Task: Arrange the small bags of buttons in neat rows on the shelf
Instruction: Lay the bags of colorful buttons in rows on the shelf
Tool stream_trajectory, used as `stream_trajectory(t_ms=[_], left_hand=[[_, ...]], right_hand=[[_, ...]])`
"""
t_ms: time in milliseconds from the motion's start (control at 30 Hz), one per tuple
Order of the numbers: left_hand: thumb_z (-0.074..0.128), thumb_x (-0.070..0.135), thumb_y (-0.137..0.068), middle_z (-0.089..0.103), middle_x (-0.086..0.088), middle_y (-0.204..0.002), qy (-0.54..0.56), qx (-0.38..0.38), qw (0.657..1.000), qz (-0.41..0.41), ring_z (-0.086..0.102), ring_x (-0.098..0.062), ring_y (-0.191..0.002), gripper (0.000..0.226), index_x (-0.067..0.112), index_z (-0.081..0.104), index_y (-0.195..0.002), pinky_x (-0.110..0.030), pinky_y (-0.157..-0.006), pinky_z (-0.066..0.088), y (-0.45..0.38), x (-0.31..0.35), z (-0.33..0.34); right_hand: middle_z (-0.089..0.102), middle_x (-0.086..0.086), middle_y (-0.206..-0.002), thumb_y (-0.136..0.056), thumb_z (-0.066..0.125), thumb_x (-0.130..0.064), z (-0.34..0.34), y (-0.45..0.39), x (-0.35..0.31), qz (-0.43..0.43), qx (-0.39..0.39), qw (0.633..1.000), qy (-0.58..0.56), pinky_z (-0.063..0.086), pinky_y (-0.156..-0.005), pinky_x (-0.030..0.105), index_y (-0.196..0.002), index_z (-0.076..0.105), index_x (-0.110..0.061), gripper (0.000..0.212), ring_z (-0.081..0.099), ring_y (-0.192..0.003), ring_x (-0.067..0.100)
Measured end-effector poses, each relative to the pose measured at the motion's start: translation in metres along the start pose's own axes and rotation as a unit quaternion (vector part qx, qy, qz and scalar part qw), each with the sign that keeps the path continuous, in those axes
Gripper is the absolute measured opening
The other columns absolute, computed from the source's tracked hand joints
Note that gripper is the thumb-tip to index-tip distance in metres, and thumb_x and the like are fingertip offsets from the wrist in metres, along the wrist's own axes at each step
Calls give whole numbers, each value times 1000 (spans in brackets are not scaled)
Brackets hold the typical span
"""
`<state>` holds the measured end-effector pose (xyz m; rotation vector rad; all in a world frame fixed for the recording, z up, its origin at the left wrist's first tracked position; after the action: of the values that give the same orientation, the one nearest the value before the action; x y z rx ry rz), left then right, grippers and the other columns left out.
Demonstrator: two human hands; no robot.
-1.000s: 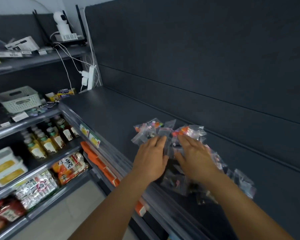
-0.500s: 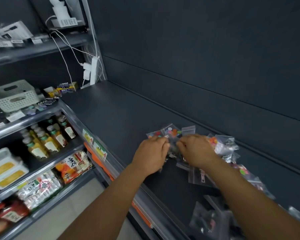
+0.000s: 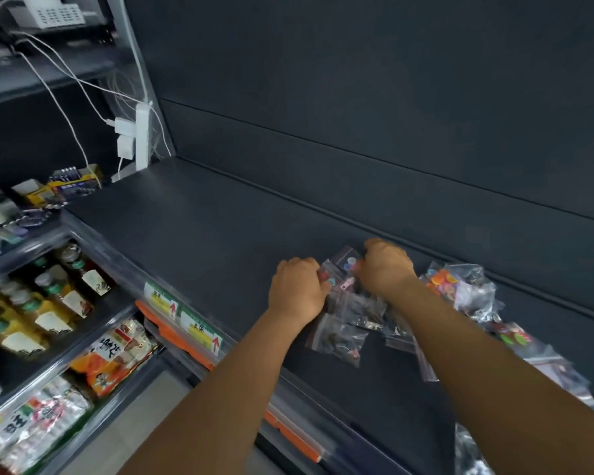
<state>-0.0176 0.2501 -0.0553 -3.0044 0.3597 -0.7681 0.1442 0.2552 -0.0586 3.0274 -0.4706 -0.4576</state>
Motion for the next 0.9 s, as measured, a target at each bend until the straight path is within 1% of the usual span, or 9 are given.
stream_trajectory(t_ms=[133,200,267,367,467,533,700,800,900], left_hand=[[65,29,-85,67,-4,-89,65,-31,997,-19,63,-23,-86,15,15,67,-90,-40,-75,54,0,-6,1],[65,28,-84,66,-5,-91,79,-22,997,-12,62,-24,-87,12,16,66,-87,-40,-75,53,-1,-6,-3],[64,27,-85,65,-4,-92,102,0,995,-10,61,-24,-87,11,16,63,-88,-39,-75,52,-2,-6,-11],[63,26,-87,66,3,-81,170,48,984,6,62,-18,-77,10,17,59,-84,-35,-69,51,-2,2,-31],[65,22,-85,66,10,-75,264,74,961,28,62,-8,-70,6,19,61,-82,-22,-61,50,2,23,-48],[66,15,-84,65,13,-71,337,61,939,36,62,1,-62,7,20,63,-80,-11,-52,46,9,43,-50],[67,17,-84,69,4,-69,397,-15,915,68,66,-6,-63,7,12,65,-81,-22,-61,50,38,101,-25],[67,16,-85,66,5,-63,419,-54,903,80,61,2,-53,13,9,59,-76,-13,-53,45,61,130,-5],[69,18,-83,70,1,-71,408,-109,902,88,65,-11,-64,12,10,61,-81,-23,-59,48,91,164,24]], right_hand=[[67,10,-108,-82,65,-30,5,-1,3,35,-51,997,-40,48,-79,26,-101,66,-11,26,62,-103,27],[67,9,-104,-77,69,-27,-1,4,3,33,-32,997,-67,51,-84,30,-82,64,-22,8,61,-103,28],[66,6,-96,-75,67,-21,-13,12,3,17,27,994,-104,49,-86,33,-66,52,-25,18,58,-102,29],[62,-5,-75,-78,67,-19,-37,29,6,-3,125,967,-221,45,-72,23,-72,52,-24,17,60,-80,19],[66,-10,-66,-80,70,-31,-63,51,13,3,179,929,-324,39,-52,9,-77,58,-17,19,57,-60,2],[68,-9,-64,-81,69,-38,-73,68,24,17,187,906,-379,42,-52,15,-75,62,-17,23,56,-53,0],[70,-2,-62,-81,69,-37,-91,124,72,65,207,854,-472,53,-59,35,-69,64,-16,25,61,-53,12],[70,-1,-62,-79,71,-41,-96,157,106,104,229,844,-474,53,-62,37,-68,64,-14,30,62,-56,12],[71,0,-63,-78,73,-39,-102,199,151,145,249,829,-480,53,-69,39,-68,62,-13,30,63,-61,13]])
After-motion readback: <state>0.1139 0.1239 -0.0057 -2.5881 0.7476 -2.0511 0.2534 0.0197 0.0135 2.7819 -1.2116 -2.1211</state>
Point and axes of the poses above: each hand's wrist, its own y-axis away from the middle knuckle, its own z-axis out of the palm, x = y × z, the point moved 10 cm from there along -y, towards the middle knuckle
